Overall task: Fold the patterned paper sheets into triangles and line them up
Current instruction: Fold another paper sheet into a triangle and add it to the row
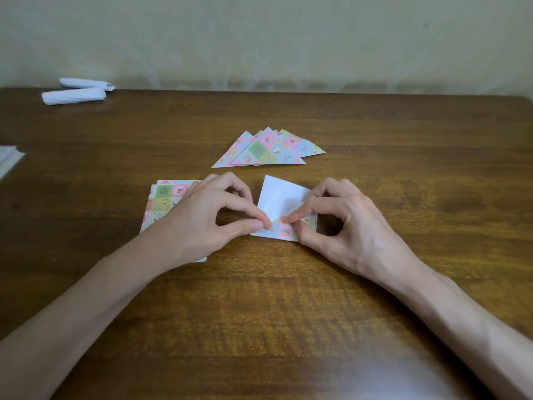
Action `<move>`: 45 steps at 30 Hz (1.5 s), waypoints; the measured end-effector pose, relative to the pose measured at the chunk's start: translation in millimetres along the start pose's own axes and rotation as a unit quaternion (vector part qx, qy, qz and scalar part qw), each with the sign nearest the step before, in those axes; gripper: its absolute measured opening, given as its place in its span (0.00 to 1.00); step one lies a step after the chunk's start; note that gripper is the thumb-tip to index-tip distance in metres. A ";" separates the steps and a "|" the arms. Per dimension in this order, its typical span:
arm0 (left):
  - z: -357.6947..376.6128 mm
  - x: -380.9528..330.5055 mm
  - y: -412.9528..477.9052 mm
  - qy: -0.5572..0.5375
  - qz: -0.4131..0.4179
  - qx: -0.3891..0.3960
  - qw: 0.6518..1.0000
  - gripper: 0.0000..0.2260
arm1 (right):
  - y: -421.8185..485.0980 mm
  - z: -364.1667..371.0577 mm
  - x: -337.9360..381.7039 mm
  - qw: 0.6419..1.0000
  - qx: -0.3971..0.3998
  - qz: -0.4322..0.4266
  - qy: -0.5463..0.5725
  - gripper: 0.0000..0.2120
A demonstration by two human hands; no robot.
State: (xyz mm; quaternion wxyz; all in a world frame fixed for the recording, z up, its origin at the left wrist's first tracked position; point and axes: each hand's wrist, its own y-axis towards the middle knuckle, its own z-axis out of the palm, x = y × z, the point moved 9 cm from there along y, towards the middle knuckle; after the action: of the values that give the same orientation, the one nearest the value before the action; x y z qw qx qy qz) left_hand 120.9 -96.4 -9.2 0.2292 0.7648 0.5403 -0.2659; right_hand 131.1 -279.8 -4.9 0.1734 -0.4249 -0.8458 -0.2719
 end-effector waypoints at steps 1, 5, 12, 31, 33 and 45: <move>0.2 0.2 -0.2 0.002 -0.001 0.004 1.000 0.13 | 0.0 0.0 0.0 1.000 0.000 0.000 0.000 0.11; 0.3 -0.7 -1.2 0.007 0.001 0.017 1.000 0.09 | -0.1 -0.4 0.4 1.000 0.000 -0.003 0.004 0.10; -0.8 -0.8 -2.3 0.020 0.017 0.014 1.000 0.16 | -0.9 -1.1 0.1 1.000 0.002 -0.003 0.004 0.07; -0.3 -3.1 -3.8 0.021 0.014 -0.039 0.999 0.12 | -0.4 0.3 -0.8 1.000 0.004 -0.003 0.002 0.08; -0.4 -2.7 -3.2 0.020 0.005 -0.046 0.999 0.11 | -0.2 0.5 -1.9 1.000 0.002 -0.001 0.003 0.08; -0.2 -2.9 -2.4 -0.002 -0.016 -0.039 0.999 0.14 | 0.1 -1.8 -4.1 1.000 -0.001 0.011 0.014 0.06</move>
State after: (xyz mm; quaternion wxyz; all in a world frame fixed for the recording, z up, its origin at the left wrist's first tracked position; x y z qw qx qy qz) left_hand 117.9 -97.6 -7.3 0.2550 0.7460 0.5622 -0.2497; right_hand 133.6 -283.5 -5.6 0.1878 -0.4303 -0.8385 -0.2766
